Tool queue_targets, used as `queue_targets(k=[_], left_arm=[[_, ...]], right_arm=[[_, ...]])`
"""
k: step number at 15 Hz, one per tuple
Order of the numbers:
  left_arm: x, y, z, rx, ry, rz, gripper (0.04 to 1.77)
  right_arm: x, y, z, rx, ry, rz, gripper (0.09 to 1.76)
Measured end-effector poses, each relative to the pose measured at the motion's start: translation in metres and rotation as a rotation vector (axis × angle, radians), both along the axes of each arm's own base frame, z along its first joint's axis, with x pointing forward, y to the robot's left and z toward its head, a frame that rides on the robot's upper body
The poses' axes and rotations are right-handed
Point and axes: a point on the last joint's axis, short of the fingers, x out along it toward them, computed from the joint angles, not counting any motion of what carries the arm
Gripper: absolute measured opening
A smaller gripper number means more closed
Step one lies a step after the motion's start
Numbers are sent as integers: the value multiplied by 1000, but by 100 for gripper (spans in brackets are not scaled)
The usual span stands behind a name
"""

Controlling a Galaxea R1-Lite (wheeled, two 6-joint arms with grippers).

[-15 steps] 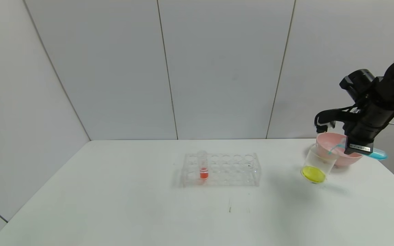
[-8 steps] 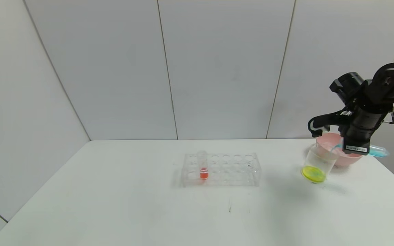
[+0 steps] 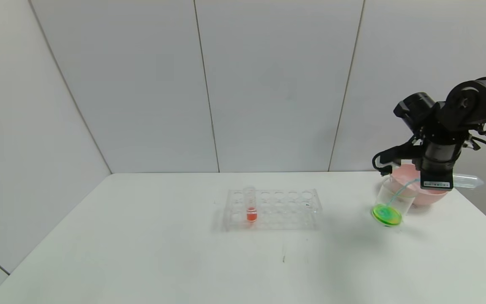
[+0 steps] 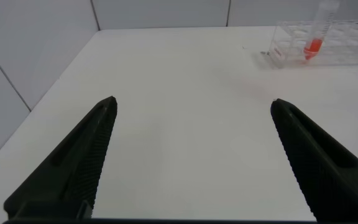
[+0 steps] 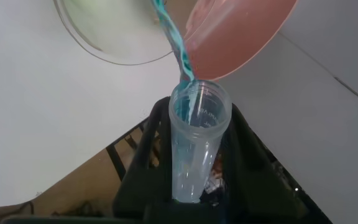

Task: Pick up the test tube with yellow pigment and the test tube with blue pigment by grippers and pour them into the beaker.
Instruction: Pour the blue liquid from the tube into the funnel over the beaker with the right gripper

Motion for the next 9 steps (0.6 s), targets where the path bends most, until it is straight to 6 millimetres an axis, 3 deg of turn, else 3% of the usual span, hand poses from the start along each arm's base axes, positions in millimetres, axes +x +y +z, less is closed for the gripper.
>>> queue_targets(k=[9], left_arm=[[0,0,0,0,0,0,176]], right_arm=[[-1,21,-4,-97,23,35,51]])
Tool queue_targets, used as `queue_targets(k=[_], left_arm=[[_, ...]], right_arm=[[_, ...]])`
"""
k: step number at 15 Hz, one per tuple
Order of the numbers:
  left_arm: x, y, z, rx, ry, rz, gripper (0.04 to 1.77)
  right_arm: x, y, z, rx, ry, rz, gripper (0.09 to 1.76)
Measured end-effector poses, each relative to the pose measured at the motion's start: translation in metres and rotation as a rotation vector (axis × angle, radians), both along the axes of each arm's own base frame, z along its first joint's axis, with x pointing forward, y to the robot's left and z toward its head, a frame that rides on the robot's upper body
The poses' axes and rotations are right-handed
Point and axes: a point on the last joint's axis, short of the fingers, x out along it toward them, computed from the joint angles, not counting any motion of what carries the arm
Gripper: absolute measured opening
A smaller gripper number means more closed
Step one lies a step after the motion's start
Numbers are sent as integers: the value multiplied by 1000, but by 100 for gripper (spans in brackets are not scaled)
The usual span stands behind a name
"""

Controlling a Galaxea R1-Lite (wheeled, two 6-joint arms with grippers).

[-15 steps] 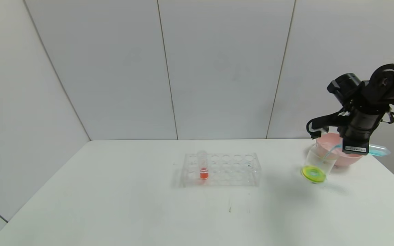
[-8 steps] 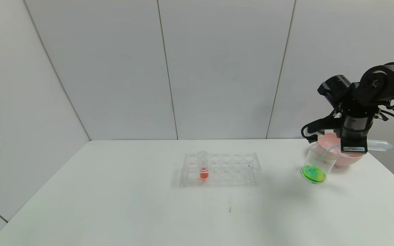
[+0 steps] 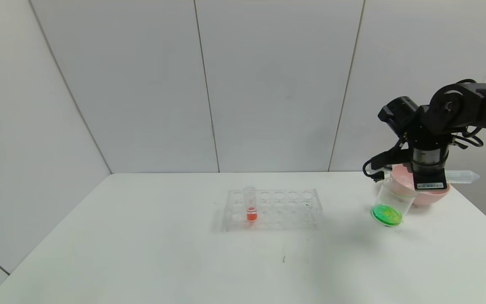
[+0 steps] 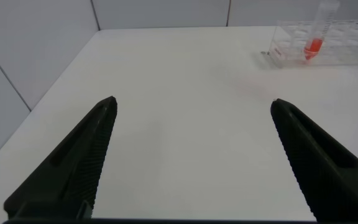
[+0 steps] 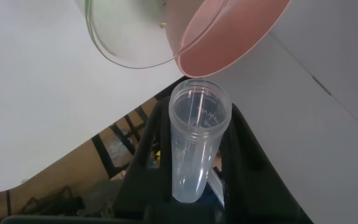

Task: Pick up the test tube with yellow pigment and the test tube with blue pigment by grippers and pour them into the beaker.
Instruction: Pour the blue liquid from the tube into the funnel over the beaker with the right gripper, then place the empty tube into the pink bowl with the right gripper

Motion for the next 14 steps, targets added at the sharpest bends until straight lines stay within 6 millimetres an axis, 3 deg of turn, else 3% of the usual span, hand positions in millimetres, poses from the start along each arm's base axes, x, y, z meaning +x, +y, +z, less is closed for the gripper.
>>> queue_targets(k=[4,8,11,14], left_arm=[[0,0,0,0,0,0,176],[0,0,0,0,0,0,176],[0,0,0,0,0,0,176],[0,0,0,0,0,0,176]], right_arm=[[0,-2,4,40,-23,7,51],[-1,-16,23,258,-114,61,51],[0,-29,36,507,-200,108,51],[-3,-32,45,800,-299,-37,51]])
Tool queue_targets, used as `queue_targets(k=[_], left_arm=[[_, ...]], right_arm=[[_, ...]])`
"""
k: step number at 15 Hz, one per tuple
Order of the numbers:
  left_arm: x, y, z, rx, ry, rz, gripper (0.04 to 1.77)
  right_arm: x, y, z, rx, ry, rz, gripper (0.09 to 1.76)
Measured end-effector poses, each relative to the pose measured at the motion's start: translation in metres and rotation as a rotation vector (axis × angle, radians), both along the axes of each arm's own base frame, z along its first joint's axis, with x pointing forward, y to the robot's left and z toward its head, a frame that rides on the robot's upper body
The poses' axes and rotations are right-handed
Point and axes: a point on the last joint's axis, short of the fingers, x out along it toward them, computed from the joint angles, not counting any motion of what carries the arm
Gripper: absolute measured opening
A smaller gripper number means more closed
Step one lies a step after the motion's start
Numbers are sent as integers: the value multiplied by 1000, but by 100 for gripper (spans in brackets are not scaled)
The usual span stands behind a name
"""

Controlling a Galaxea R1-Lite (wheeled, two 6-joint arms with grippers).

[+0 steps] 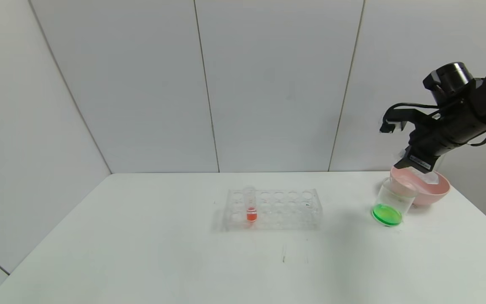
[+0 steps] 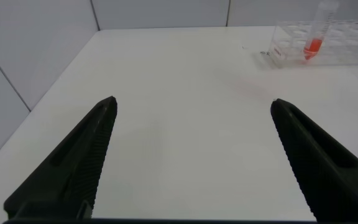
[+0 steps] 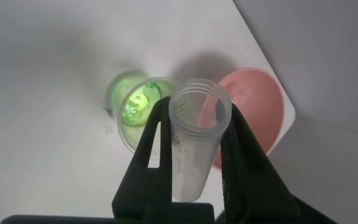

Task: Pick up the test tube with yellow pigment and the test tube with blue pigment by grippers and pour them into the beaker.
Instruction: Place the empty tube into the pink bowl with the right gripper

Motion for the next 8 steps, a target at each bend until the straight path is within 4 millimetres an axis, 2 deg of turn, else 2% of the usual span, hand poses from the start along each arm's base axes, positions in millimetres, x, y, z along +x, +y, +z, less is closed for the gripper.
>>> queue_targets(k=[3,5,8], left_arm=[[0,0,0,0,0,0,176],[0,0,0,0,0,0,176],[0,0,0,0,0,0,176]], right_arm=[[4,5,5,210,-129,-108,51],[9,8,0,314,-280,-143,51],[4,9,-11,507,-452,-218,51]])
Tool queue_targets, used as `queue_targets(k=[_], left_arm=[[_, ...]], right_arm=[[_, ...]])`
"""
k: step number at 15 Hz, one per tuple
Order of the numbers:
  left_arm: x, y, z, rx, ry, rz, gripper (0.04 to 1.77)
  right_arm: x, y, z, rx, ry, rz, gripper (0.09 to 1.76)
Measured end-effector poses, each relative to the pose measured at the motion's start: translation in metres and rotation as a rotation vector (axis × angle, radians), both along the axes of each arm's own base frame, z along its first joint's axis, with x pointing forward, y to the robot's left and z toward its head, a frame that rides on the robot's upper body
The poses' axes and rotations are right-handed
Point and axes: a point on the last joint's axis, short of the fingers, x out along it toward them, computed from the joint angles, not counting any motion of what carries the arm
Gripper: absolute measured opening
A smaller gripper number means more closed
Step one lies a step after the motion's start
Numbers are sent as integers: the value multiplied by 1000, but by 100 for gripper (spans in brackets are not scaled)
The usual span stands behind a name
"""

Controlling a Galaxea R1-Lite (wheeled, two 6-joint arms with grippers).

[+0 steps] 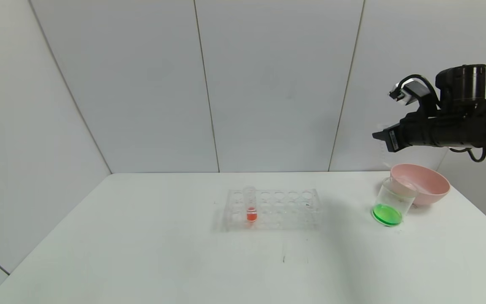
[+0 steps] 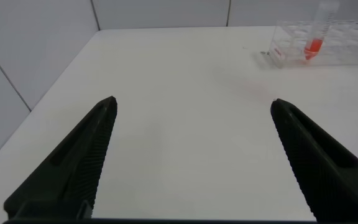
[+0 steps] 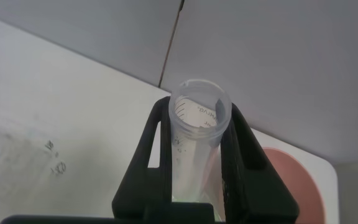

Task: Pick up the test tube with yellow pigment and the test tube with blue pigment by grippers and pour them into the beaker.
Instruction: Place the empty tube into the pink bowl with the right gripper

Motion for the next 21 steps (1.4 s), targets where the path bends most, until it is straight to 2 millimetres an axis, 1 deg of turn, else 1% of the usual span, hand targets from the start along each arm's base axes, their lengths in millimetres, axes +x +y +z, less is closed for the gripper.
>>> queue_targets(k=[2,4,8,10,12,14,16,19,21], left_arm=[[0,0,0,0,0,0,176],[0,0,0,0,0,0,176],[0,0,0,0,0,0,176],[0,0,0,0,0,0,176],[0,0,0,0,0,0,176],[0,0,0,0,0,0,176],[0,0,0,0,0,0,176],[0,0,0,0,0,0,176],[0,0,0,0,0,0,176]], right_arm=[[-12,1,-2,161,-54,-44,51],[-25,2,-7,229,-93,-57,51],[-48,-3,-25,265,-220,-60,51],[-59,-7,-36,268,-226,-70,51],[-66,-15,-42,266,-212,-94,51],[-66,-26,-43,263,-212,-127,51],[-58,-43,-42,259,-230,-168,51],[-37,-73,-41,250,-257,-246,51],[-17,-93,-45,245,-272,-291,51]])
